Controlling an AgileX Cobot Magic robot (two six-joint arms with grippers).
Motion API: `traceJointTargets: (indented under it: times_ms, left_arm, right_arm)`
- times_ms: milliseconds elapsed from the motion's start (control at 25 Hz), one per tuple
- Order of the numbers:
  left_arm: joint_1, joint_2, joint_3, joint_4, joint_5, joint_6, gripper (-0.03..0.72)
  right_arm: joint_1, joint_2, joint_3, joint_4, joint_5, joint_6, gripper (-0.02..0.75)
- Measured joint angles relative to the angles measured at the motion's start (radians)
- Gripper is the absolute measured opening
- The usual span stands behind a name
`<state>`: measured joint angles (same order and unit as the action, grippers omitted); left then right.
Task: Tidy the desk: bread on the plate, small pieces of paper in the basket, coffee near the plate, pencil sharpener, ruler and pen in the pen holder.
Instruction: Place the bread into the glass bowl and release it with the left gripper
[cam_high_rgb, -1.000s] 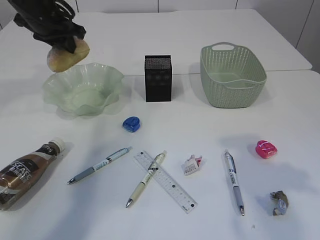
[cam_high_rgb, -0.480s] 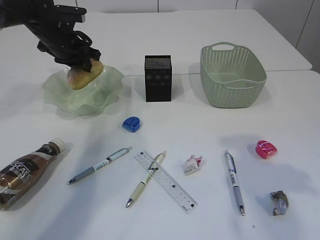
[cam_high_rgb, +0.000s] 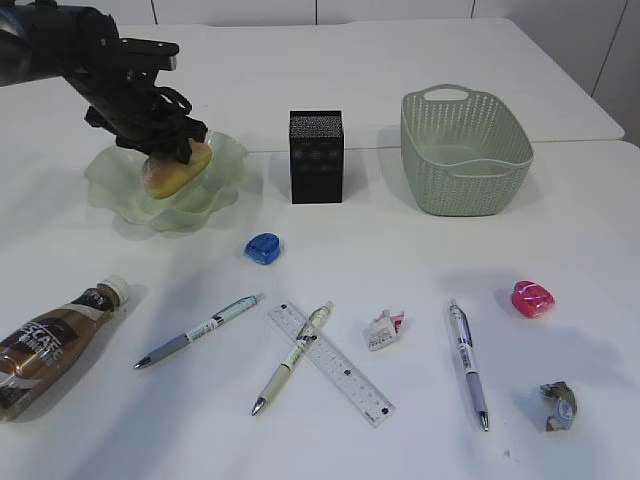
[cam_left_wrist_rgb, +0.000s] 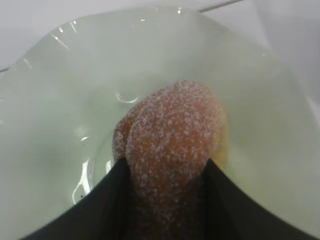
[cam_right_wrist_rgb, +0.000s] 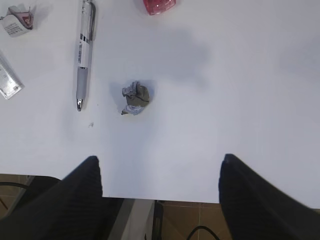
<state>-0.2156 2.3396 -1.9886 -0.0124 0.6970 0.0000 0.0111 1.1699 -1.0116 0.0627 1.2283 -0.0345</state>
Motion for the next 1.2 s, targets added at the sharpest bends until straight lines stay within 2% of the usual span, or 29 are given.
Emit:
traceJointTargets:
  times_ms: [320, 440, 1200]
  left_arm:
    - [0.020, 0.000, 0.000, -0.015, -0.009, -0.030, 0.498]
    - [0.022, 0.000, 0.000, -0.016, -0.009, -0.039, 0.542]
    - [0.022, -0.016, -0.002, -0.004, 0.126, -0.074, 0.561]
  right_arm:
    - [0.000, 0.000, 0.000, 0.002, 0.000, 0.003, 0.566]
    - [0.000, 0.000, 0.000, 0.002, 0.000, 0.003, 0.566]
    - [0.000, 0.000, 0.000, 0.003, 0.002, 0.034, 0.566]
